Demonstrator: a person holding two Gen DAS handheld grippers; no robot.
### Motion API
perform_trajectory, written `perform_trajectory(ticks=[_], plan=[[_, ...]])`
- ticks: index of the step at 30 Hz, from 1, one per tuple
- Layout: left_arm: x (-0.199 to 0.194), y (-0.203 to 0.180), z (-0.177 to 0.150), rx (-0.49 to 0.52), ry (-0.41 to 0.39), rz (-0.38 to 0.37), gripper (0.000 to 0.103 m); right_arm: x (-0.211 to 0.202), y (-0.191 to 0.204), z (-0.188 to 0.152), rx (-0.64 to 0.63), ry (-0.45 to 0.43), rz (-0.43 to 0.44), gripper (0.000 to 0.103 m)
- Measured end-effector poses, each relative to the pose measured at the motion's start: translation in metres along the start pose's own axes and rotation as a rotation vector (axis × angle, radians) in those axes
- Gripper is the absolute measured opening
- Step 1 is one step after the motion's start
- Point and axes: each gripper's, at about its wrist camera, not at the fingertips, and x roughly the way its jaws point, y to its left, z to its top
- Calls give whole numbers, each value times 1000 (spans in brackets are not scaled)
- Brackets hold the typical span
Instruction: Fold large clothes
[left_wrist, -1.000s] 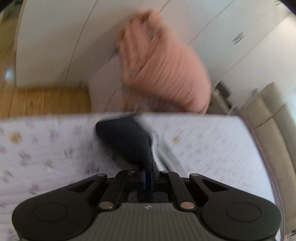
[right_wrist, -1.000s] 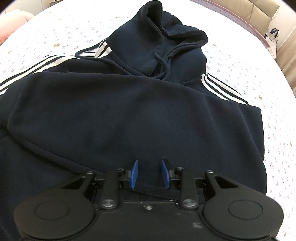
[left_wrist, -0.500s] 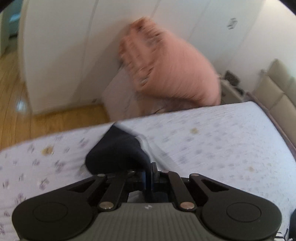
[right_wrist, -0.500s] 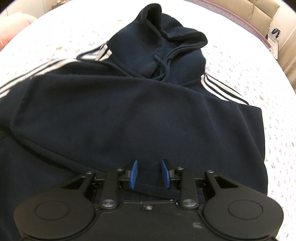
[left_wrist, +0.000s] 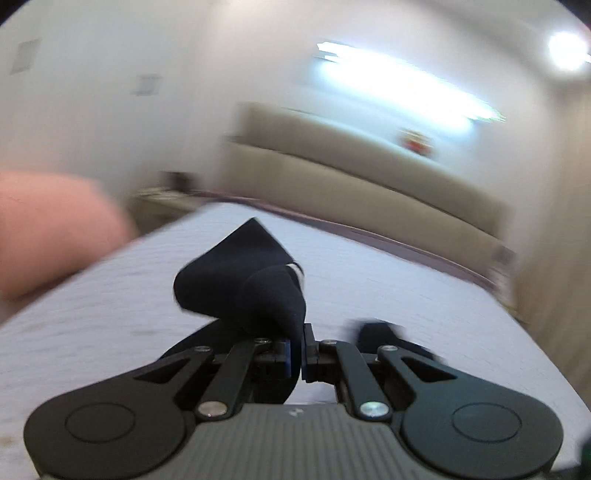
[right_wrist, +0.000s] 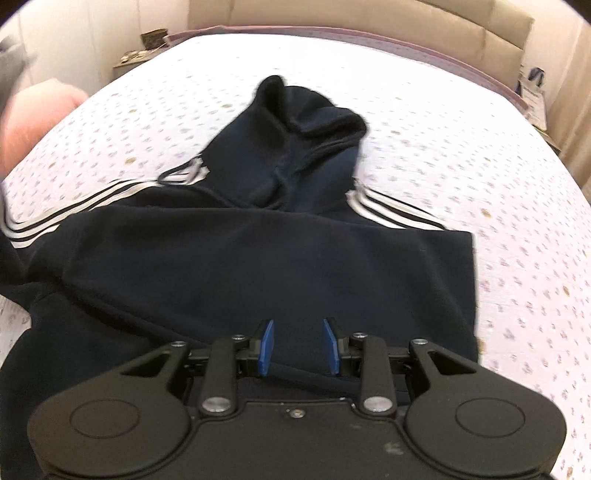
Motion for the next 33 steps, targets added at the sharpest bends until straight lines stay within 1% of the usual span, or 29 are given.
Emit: perform_trajectory(ticks=[2,3,4,5,6,7,8,9,10,11,12,13,14,16,17,18,19,21,22,24,26,27,28,29,30,31,32,33], plan=[[15,-55,-16,77,39,-110,7,-1,-15,-3,30,2,-10,37],[26,-78,-29,104,90,-189,14,-1,-24,-4,50,6,-14,37],[38,-97,-44,134,154,-260,30,0,-32,-7,64,11,-18,39],[50,-116,-62,169,228,-291,45,2,-40,-10,78,20,-23,40],[57,-132,-80,200,292,-283,51,5,-48,-13,89,30,-27,40],[61,-142,-94,223,338,-287,53,9,-54,-16,99,43,-26,40],[63,-147,-108,239,390,-301,53,12,-59,-18,110,55,-22,40],[62,-145,-117,239,432,-303,53,15,-65,-21,126,67,-12,41],[61,-135,-123,230,463,-297,53,19,-72,-23,149,78,4,46],[58,-121,-127,222,481,-285,53,21,-78,-23,168,82,22,50],[53,-113,-129,219,494,-259,53,23,-81,-23,183,81,40,58],[48,-102,-128,220,497,-211,53,24,-85,-21,202,72,64,67],[44,-92,-123,216,487,-159,53,23,-88,-20,217,59,88,69],[39,-67,-112,196,453,-46,53,26,-90,-12,252,37,138,71],[40,-54,-103,186,432,22,53,30,-91,-7,266,35,157,72],[42,-42,-96,180,409,89,52,36,-92,0,284,37,181,76],[47,-33,-90,179,390,149,51,43,-92,6,303,37,202,78],[58,-13,-85,185,383,251,51,59,-95,18,343,37,245,78],[62,0,-81,181,392,274,51,67,-97,23,361,43,254,78],[64,16,-78,149,407,287,51,81,-100,30,396,54,265,79],[60,26,-78,95,417,261,52,97,-97,35,418,88,298,79],[62,29,-79,76,423,255,52,104,-93,37,416,122,326,67],[60,32,-81,70,429,247,51,107,-87,38,399,149,349,42],[62,30,-82,72,435,235,51,106,-80,40,363,157,350,31],[62,30,-87,77,438,226,50,99,-71,44,313,141,327,8],[63,29,-89,81,444,212,49,90,-66,48,284,112,321,8],[63,27,-89,82,448,193,42,76,-65,54,274,68,327,8],[63,26,-90,83,451,178,39,61,-69,59,274,17,323,8]])
